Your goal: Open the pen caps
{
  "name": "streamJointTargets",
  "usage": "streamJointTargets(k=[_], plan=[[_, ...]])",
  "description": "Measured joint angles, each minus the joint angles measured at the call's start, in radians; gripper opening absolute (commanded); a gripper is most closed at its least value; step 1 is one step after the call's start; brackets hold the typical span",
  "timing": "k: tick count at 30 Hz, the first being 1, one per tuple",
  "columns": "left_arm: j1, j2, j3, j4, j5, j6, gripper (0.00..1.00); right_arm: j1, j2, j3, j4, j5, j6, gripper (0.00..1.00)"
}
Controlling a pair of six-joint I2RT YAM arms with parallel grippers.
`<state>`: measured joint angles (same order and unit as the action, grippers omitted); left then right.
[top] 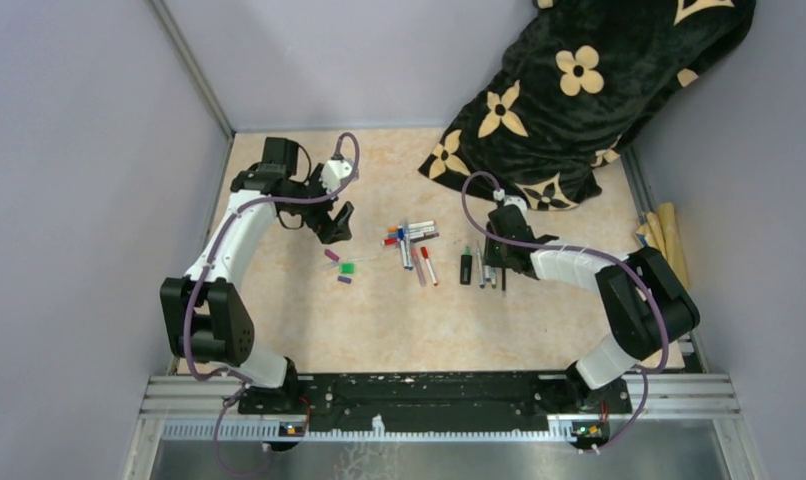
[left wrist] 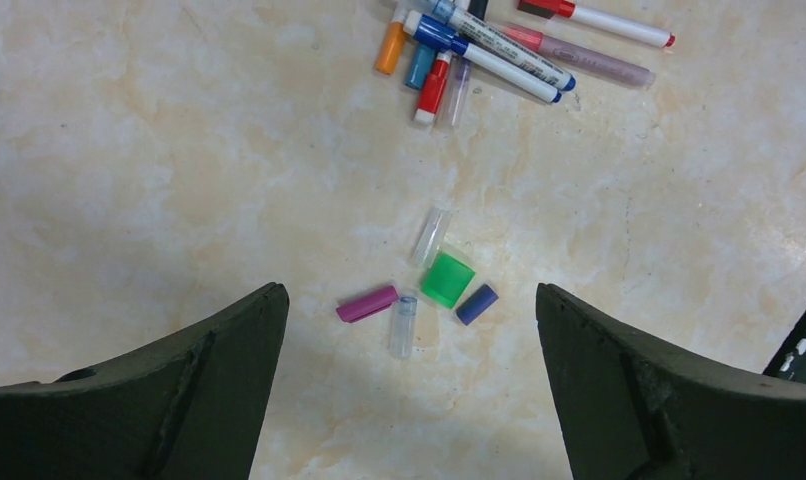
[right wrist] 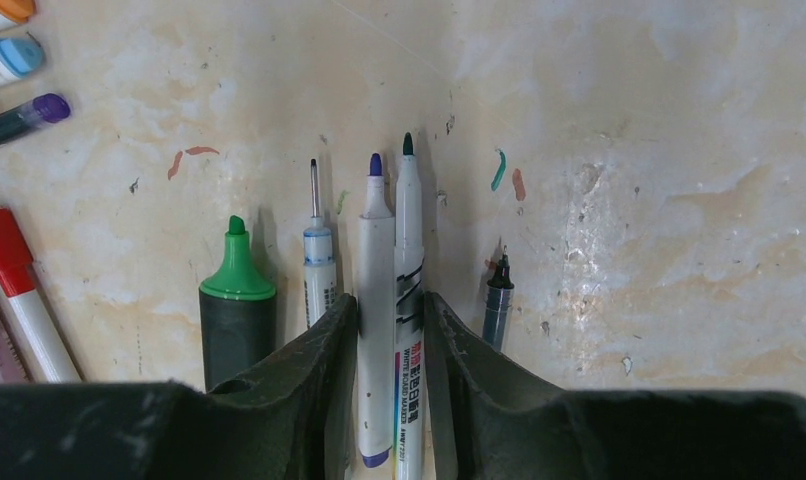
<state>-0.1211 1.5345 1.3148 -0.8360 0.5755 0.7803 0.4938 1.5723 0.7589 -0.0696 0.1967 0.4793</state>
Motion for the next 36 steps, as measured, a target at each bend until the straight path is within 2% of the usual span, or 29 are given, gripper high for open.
streamJointTargets(k=[4, 11, 14, 18, 26, 32, 36], plan=[[0.006, -0.026, 0.0, -0.016, 0.021, -0.012, 0.99, 0.0, -0.002, 0.0, -0.005, 0.0, -0.001, 0.34], [0.045, -0.036, 0.024, -0.033, 0.047, -0.055, 0.99, 0.002, -0.1, 0.016, -0.08, 0.002, -0.016, 0.54], [0.072, -0.036, 0.039, -0.035, 0.061, -0.074, 0.99, 0.017, -0.113, 0.063, -0.096, 0.002, -0.023, 0.55], [0.101, -0.035, 0.064, -0.051, 0.082, -0.096, 0.99, 0.092, -0.09, 0.134, -0.099, 0.006, -0.032, 0.49], [0.186, -0.031, 0.093, -0.095, 0.123, -0.119, 0.99, 0.262, 0.135, 0.301, -0.092, -0.005, -0.049, 0.36], [0.213, -0.031, 0.093, -0.133, 0.135, -0.117, 0.99, 0.298, 0.247, 0.324, -0.091, -0.013, -0.05, 0.31], [0.226, -0.031, 0.093, -0.144, 0.141, -0.114, 0.99, 0.302, 0.265, 0.33, -0.072, -0.015, -0.05, 0.27]])
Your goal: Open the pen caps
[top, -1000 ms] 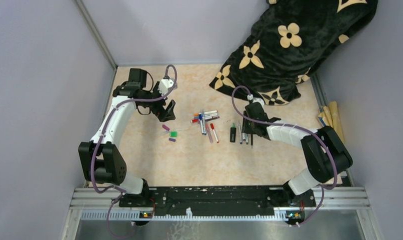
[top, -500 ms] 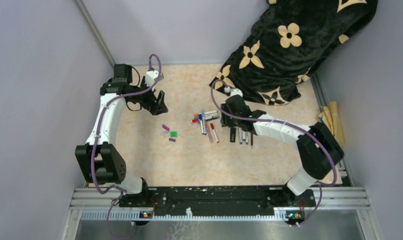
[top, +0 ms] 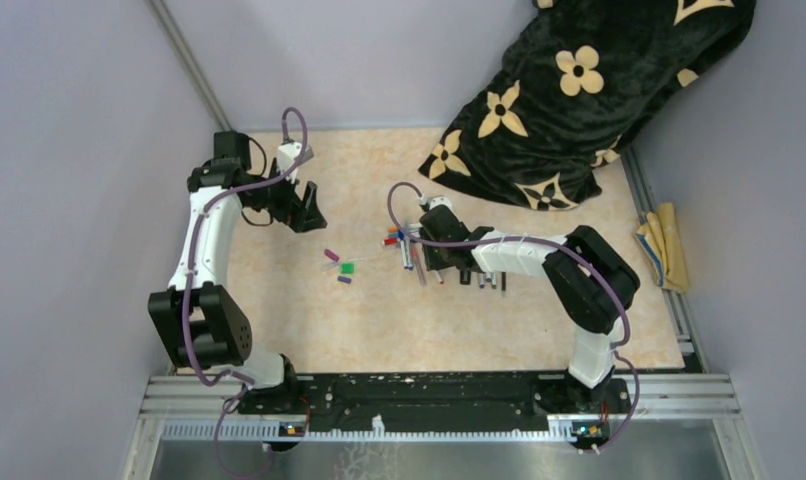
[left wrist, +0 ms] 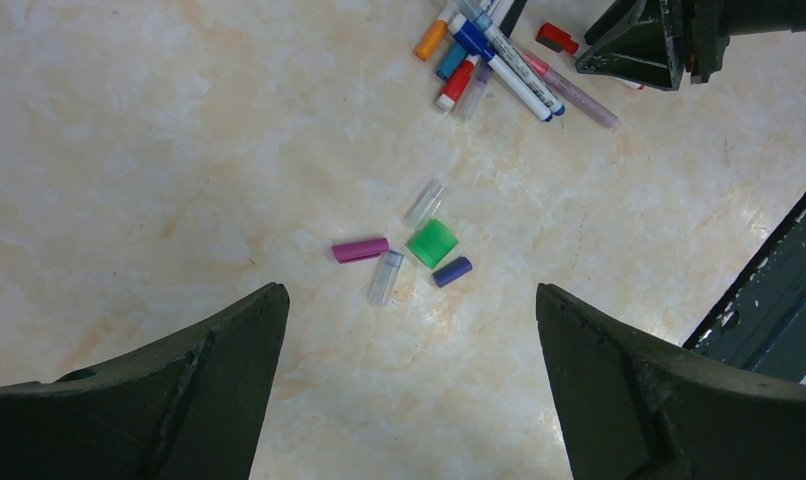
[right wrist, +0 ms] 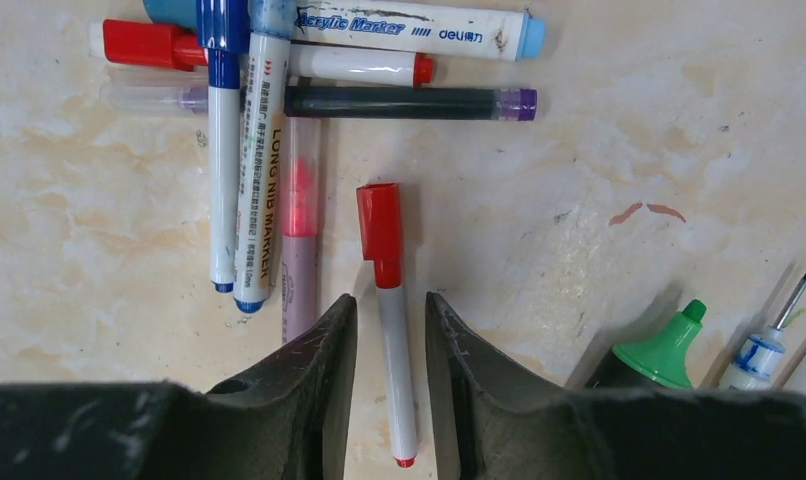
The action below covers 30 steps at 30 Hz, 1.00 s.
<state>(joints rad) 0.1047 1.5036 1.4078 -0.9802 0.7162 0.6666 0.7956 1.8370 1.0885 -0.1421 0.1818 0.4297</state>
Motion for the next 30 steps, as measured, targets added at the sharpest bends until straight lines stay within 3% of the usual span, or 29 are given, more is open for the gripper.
streamJointTargets(k=[5, 9, 15, 22, 30], plan=[[0.004, 0.0, 0.0, -0.012, 0.01, 0.008, 0.99, 0.0, 0.007, -0.003, 0.008, 0.005, -0.003, 0.0], [0.004, -0.002, -0.019, -0.024, 0.057, 0.059, 0.99, 0.001, -0.012, -0.049, 0.062, 0.019, 0.002, 0.0], [-0.022, -0.06, -0.179, -0.015, 0.138, 0.171, 0.99, -0.014, -0.109, -0.133, 0.035, -0.052, 0.005, 0.0], [-0.195, -0.109, -0.251, -0.016, 0.163, 0.353, 0.99, -0.113, -0.219, -0.103, -0.005, -0.5, 0.004, 0.0], [-0.397, -0.235, -0.317, -0.001, 0.13, 0.534, 0.99, -0.121, -0.212, -0.033, -0.015, -0.897, 0.04, 0.0]])
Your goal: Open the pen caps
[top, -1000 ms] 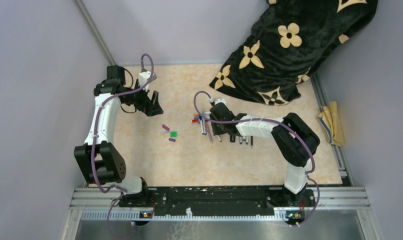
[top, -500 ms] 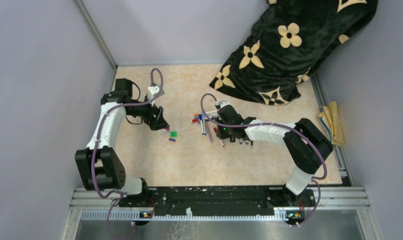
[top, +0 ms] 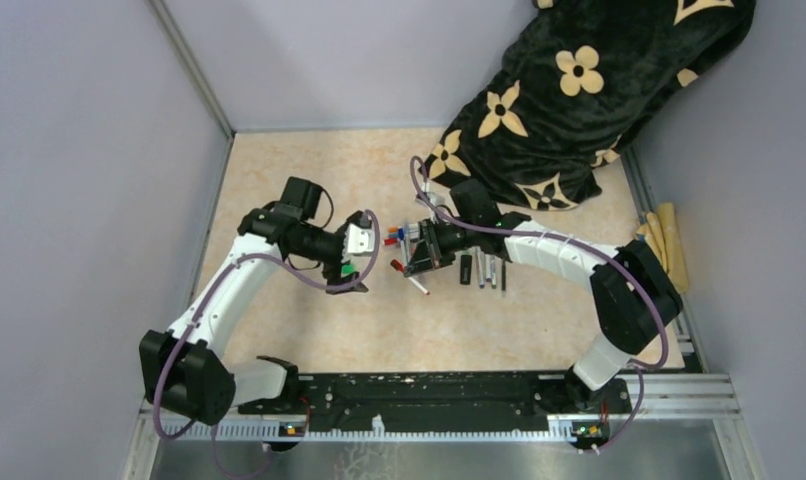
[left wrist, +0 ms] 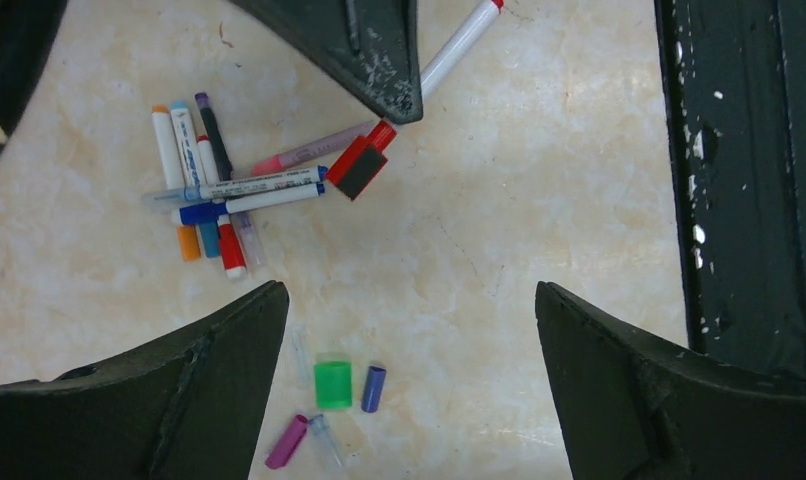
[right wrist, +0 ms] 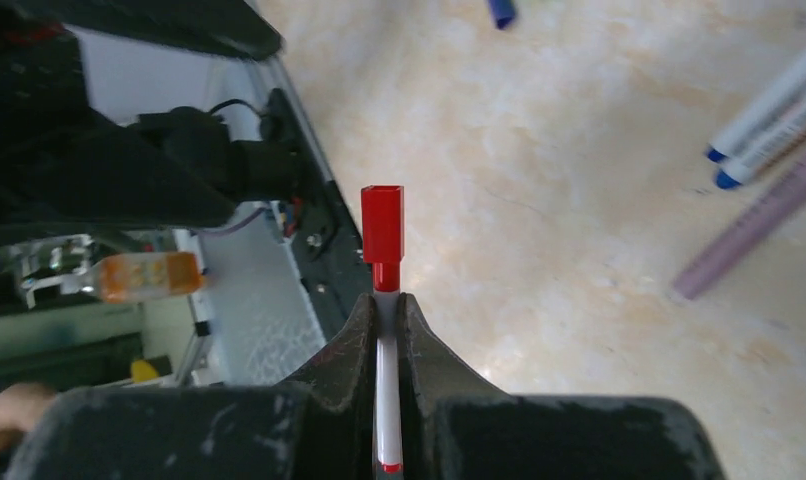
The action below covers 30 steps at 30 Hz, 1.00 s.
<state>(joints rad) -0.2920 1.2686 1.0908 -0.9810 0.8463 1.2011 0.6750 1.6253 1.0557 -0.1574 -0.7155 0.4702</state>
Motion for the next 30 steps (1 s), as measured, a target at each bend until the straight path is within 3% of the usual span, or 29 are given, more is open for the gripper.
streamJointTargets(k=[4, 9, 19, 21, 23, 25, 30], plan=[[-0.086, -0.038, -0.034, 0.02, -0.072, 0.078, 0.97, 0.012, 0.059, 0.061, 0.019, -0.123, 0.034, 0.0], [-0.165, -0.061, -0.064, 0.063, -0.158, 0.134, 0.83, 0.043, 0.133, 0.11, 0.048, -0.205, 0.077, 0.0], [-0.246, -0.062, -0.096, 0.121, -0.307, 0.186, 0.45, 0.068, 0.182, 0.112, 0.167, -0.285, 0.186, 0.0], [-0.254, -0.062, -0.101, 0.127, -0.33, 0.192, 0.29, 0.068, 0.186, 0.113, 0.182, -0.29, 0.197, 0.0], [-0.258, -0.062, -0.107, 0.135, -0.347, 0.192, 0.12, 0.068, 0.186, 0.113, 0.19, -0.293, 0.206, 0.12], [-0.262, -0.062, -0.117, 0.123, -0.363, 0.198, 0.02, 0.064, 0.186, 0.113, 0.196, -0.285, 0.209, 0.24], [-0.267, -0.061, -0.124, 0.163, -0.401, 0.202, 0.0, 0.069, 0.186, 0.113, 0.195, -0.28, 0.207, 0.31]])
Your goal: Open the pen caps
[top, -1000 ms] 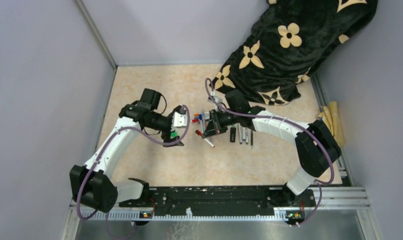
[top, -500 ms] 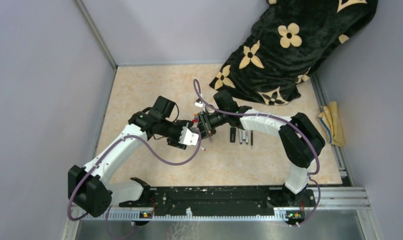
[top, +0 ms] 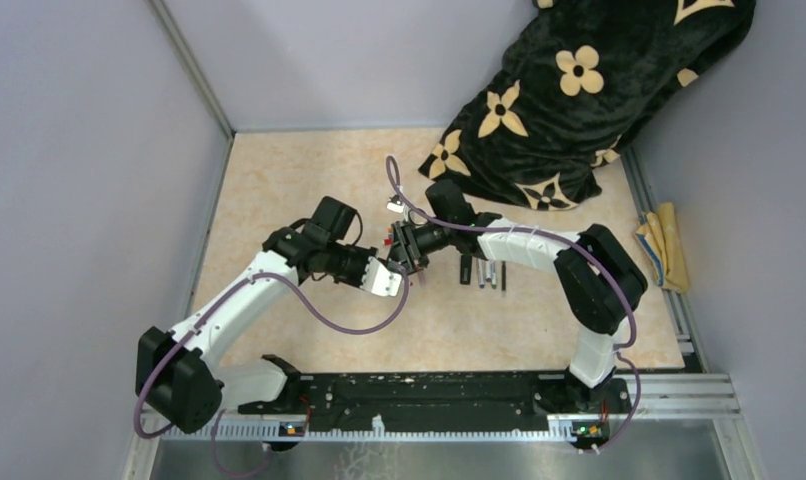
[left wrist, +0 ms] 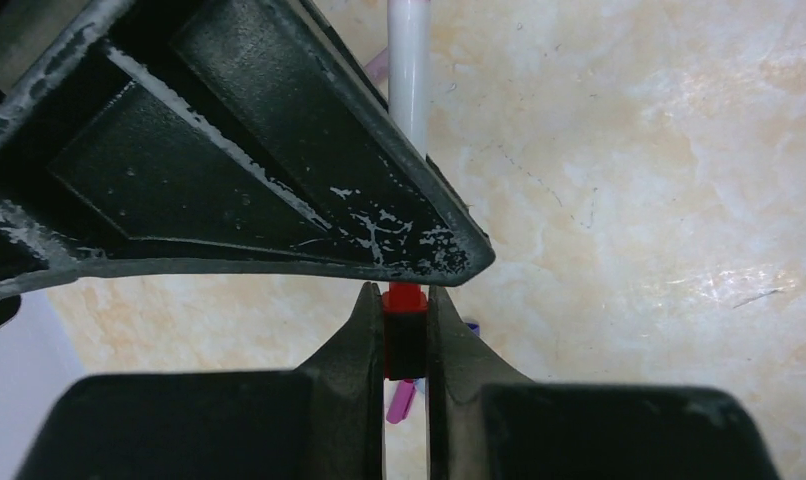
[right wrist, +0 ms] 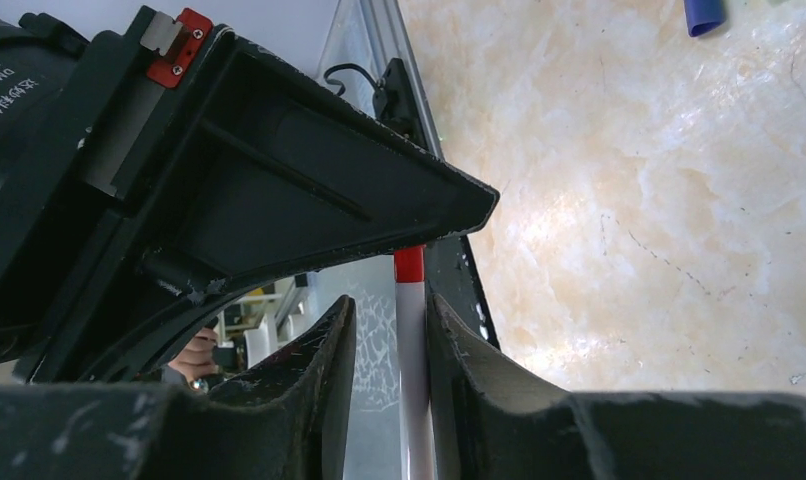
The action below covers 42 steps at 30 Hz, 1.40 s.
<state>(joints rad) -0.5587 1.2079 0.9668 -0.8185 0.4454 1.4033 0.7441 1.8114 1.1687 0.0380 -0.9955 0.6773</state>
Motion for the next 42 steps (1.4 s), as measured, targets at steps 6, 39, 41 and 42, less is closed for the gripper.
streamJointTargets(k=[6, 39, 41, 42], plan=[[0.0, 0.001, 0.001, 0.013, -0.013, -0.006, 0.0, 0.006, 0.0, -0.003, -0.002, 0.027, -0.007, 0.0], [0.304, 0.481, 0.093, 0.276, -0.231, -0.021, 0.04, -0.212, -0.441, -0.271, -0.42, 0.797, -0.234, 0.0], [0.329, 0.52, 0.12, 0.285, -0.224, -0.056, 0.05, -0.24, -0.498, -0.312, -0.412, 0.906, -0.211, 0.0], [0.337, 0.53, 0.126, 0.291, -0.224, -0.07, 0.07, -0.253, -0.517, -0.334, -0.407, 0.95, -0.202, 0.0]])
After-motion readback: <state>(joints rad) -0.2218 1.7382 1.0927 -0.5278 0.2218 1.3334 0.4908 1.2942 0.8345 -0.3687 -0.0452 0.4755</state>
